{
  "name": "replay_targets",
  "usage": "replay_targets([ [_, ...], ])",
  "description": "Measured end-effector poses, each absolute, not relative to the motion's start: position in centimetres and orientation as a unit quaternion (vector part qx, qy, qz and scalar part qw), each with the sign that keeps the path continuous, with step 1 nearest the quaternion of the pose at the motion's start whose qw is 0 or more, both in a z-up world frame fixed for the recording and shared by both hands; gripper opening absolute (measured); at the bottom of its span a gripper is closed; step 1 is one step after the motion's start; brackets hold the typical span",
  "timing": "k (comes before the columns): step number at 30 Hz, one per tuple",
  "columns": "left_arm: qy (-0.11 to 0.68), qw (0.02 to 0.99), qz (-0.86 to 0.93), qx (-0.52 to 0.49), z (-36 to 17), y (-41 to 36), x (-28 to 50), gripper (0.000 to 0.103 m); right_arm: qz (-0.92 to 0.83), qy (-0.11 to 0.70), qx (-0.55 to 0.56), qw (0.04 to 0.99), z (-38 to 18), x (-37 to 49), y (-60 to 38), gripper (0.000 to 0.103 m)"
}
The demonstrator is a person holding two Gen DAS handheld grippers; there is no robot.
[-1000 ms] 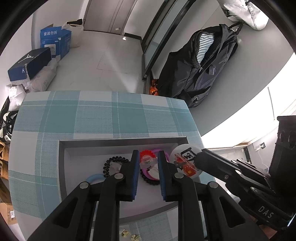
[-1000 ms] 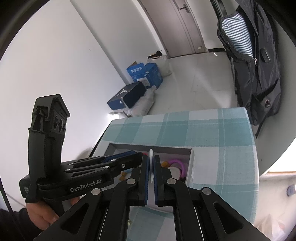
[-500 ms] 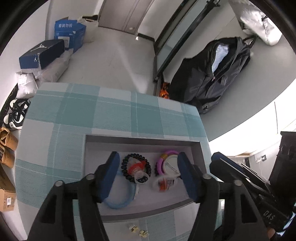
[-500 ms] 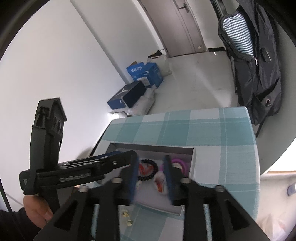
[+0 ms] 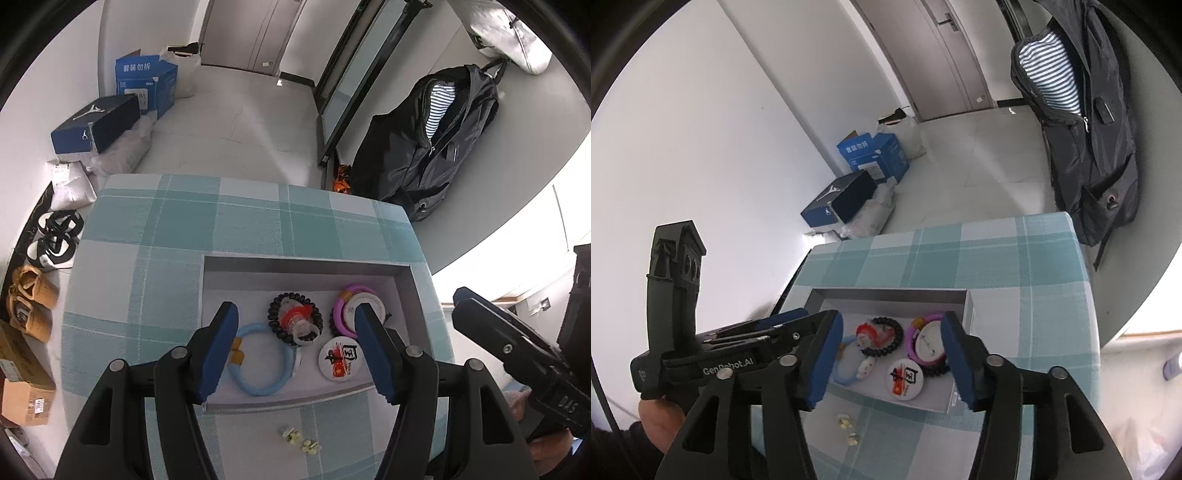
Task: Organize jewelry
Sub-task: 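Move both grippers back toward the small yellow charms on the table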
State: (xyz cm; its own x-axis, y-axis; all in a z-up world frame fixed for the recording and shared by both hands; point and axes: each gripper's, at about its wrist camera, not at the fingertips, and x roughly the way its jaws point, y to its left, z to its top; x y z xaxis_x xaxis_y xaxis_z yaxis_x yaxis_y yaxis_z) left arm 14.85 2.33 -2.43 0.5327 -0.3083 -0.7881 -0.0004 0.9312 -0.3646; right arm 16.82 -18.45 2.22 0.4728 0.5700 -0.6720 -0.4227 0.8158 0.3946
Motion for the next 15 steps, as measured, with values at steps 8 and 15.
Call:
replay_targets([
  [8, 0.467, 0.87, -0.074, -0.139, -1.4, 2.4, 13.5, 0.061, 0.286, 0.415, 0.086, 0.86, 3.2, 15.4, -18.4, 0.071],
  [15, 0.463, 0.874, -0.063, -0.131, -1.1, 2.6, 11.7, 0.072, 0.294, 0.414, 0.086, 0.857, 3.5, 13.7, -18.0, 0.082],
])
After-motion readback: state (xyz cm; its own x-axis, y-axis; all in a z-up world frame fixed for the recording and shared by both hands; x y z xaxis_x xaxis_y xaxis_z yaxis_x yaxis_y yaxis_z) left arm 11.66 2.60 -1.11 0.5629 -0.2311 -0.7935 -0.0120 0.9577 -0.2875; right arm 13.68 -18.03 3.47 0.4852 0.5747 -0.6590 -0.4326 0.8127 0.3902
